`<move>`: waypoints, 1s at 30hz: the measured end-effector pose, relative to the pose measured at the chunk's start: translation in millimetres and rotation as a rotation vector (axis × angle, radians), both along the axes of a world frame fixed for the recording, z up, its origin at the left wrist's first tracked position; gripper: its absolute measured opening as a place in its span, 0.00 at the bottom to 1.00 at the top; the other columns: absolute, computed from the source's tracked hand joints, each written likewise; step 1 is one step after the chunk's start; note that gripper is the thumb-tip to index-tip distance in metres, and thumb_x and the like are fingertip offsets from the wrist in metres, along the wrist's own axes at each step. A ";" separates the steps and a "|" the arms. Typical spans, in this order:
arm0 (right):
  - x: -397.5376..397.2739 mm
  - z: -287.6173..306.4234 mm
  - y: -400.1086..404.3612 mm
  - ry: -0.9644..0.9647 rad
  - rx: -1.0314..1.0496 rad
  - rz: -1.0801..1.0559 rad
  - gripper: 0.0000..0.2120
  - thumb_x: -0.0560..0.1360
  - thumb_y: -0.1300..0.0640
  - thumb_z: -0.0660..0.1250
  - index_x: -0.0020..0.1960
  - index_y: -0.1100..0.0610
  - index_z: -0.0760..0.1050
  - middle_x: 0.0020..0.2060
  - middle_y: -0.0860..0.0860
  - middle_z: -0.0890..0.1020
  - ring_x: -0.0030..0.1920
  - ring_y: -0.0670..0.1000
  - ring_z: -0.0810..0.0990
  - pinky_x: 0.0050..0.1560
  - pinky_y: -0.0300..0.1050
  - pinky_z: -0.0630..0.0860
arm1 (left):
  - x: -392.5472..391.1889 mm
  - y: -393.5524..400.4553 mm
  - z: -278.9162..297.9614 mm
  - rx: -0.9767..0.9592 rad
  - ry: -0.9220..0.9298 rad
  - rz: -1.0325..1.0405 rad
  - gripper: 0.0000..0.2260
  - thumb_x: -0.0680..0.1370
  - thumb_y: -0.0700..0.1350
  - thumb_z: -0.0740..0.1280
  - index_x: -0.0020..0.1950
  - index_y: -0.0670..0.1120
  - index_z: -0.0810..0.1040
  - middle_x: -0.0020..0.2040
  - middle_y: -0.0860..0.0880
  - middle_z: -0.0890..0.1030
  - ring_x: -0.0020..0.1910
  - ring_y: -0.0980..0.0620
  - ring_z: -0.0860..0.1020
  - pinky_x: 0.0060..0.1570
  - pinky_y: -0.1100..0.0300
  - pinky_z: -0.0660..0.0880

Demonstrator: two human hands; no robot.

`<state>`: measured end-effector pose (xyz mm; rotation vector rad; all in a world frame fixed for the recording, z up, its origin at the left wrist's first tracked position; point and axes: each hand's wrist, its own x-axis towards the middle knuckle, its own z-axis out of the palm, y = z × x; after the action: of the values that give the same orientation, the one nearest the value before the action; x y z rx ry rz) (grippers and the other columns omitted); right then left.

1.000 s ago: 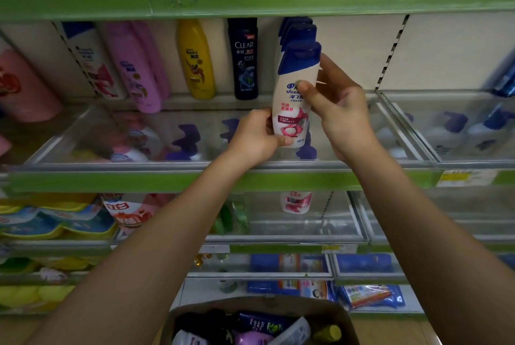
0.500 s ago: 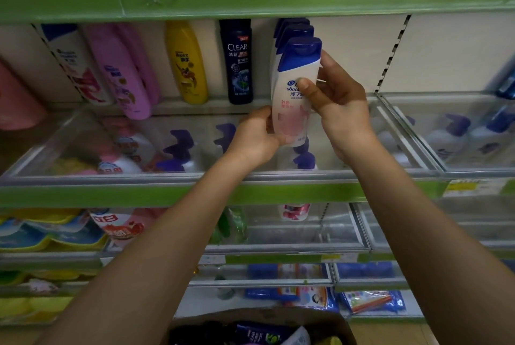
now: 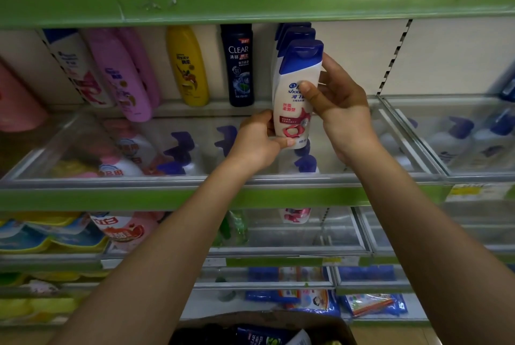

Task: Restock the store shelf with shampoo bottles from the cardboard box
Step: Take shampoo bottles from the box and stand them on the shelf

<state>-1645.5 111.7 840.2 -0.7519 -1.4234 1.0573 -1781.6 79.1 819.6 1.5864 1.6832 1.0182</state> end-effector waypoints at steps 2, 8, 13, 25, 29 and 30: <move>0.2 1.0 -0.6 -0.005 0.005 -0.008 0.24 0.75 0.59 0.70 0.70 0.51 0.69 0.58 0.58 0.80 0.58 0.57 0.80 0.55 0.55 0.80 | -0.1 -0.1 0.3 0.003 -0.005 0.000 0.19 0.72 0.43 0.74 0.61 0.46 0.75 0.57 0.49 0.82 0.54 0.52 0.80 0.55 0.57 0.75; -0.6 3.7 -1.4 -0.001 0.002 -0.016 0.19 0.74 0.60 0.71 0.63 0.53 0.71 0.55 0.56 0.81 0.56 0.56 0.81 0.49 0.49 0.80 | 0.9 0.6 -0.2 0.009 -0.009 0.017 0.18 0.72 0.43 0.74 0.61 0.47 0.76 0.56 0.49 0.82 0.53 0.51 0.80 0.57 0.55 0.76; -0.1 4.3 -0.1 -0.002 -0.002 -0.011 0.19 0.74 0.60 0.70 0.63 0.54 0.71 0.55 0.57 0.81 0.57 0.57 0.81 0.50 0.50 0.80 | 1.7 1.0 0.0 -0.003 -0.008 0.025 0.19 0.72 0.43 0.74 0.61 0.47 0.75 0.56 0.49 0.82 0.54 0.51 0.80 0.57 0.55 0.75; 0.2 5.4 -8.2 0.015 -0.106 -0.037 0.19 0.74 0.61 0.72 0.63 0.55 0.74 0.56 0.56 0.82 0.55 0.52 0.82 0.50 0.46 0.81 | -0.6 -5.1 5.0 -0.059 -0.114 0.012 0.18 0.71 0.42 0.75 0.59 0.46 0.75 0.56 0.49 0.81 0.56 0.50 0.79 0.59 0.53 0.75; 9.5 6.7 -18.7 -0.003 -0.149 -0.131 0.17 0.74 0.59 0.72 0.61 0.56 0.75 0.51 0.51 0.82 0.48 0.43 0.82 0.47 0.39 0.79 | -4.7 -14.2 6.9 -0.053 -0.098 0.069 0.23 0.71 0.44 0.75 0.64 0.45 0.73 0.60 0.49 0.79 0.59 0.51 0.76 0.61 0.55 0.73; 12.0 6.1 -23.4 -0.006 -0.152 -0.151 0.15 0.74 0.58 0.71 0.60 0.55 0.74 0.49 0.49 0.81 0.47 0.41 0.82 0.47 0.38 0.79 | -6.3 -18.7 6.7 -0.041 -0.086 0.087 0.24 0.71 0.44 0.75 0.65 0.45 0.73 0.60 0.49 0.78 0.59 0.51 0.76 0.61 0.55 0.72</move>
<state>-1633.5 88.3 846.3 -0.9578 -1.2805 1.0536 -1787.9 60.5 826.4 1.4342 1.7166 1.0732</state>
